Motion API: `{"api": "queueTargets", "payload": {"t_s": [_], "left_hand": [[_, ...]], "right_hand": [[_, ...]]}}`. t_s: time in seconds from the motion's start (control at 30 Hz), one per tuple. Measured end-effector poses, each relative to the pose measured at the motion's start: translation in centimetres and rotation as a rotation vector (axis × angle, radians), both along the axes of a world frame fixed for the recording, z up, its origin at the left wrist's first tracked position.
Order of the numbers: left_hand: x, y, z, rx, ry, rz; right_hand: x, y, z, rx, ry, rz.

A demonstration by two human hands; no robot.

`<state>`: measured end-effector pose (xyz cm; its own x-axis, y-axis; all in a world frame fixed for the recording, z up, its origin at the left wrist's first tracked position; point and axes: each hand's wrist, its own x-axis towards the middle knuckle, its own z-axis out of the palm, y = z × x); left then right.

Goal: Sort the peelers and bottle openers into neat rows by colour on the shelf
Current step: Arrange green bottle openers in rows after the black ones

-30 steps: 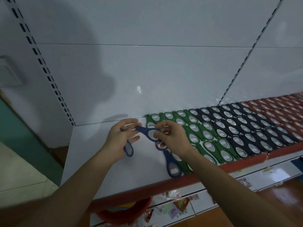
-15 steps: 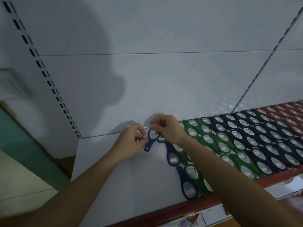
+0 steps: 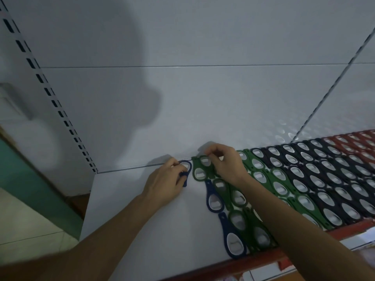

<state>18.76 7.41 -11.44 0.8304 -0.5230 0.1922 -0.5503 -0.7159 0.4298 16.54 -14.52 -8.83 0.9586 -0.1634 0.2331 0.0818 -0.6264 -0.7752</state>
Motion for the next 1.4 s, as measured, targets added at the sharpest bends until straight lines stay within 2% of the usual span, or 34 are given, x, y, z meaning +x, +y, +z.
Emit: {"api": "queueTargets", "payload": {"t_s": [0.17,0.23,0.5,0.57,0.6,0.67,0.73,0.87,1.03,1.13,1.2,1.27,1.33,1.4], "left_hand": [[0.1,-1.0,-0.1,-0.015,0.003,0.058],[0.2,-1.4,0.1,-0.027,0.021,0.077],[-0.1,-2.9,0.2,-0.07,0.038,0.155],[-0.4,-2.9,0.5,-0.26,0.077,0.199],[-0.6,-3.1,1.1,-0.425,0.112,0.238],[-0.9,-3.2,2.5,-0.745,0.287,0.37],[-1.4,-3.0,3.5,-0.907,0.458,0.446],[-3.2,-1.8,3.5,-0.859,0.42,0.36],[-4.7,-2.0,2.1,-1.093,0.495,0.431],[-5.8,-2.2,2.2,-0.958,0.185,0.363],[-6.7,-2.0,2.3,-0.728,-0.067,0.165],[-7.5,-2.0,1.9,-0.479,-0.21,-0.083],[-8.3,-2.1,1.1,-0.325,-0.162,-0.275],[-9.0,-2.1,0.6,-0.286,-0.04,-0.312]], "right_hand": [[-0.9,-1.6,-1.8,-0.484,-0.024,0.085],[-1.1,-1.8,-2.6,-0.568,-0.021,0.099],[-1.7,-1.8,-3.2,-0.533,-0.056,0.1],[-1.8,-1.8,-3.0,-0.502,-0.066,0.109],[-2.0,-1.7,-2.9,-0.48,-0.085,0.11],[-2.5,-1.4,-2.5,-0.428,-0.148,0.115],[-3.0,-1.2,-2.1,-0.367,-0.208,0.129],[-3.4,-1.6,-1.7,-0.288,-0.243,0.137],[-4.1,-1.9,-2.3,-0.236,-0.2,0.125],[-4.3,-1.9,-2.3,-0.211,-0.192,0.135],[-4.5,-1.9,-2.3,-0.208,-0.191,0.138],[-4.7,-1.9,-2.5,-0.213,-0.19,0.157],[-4.8,-2.0,-2.7,-0.222,-0.185,0.179],[-4.9,-2.0,-2.8,-0.234,-0.183,0.185]]}}
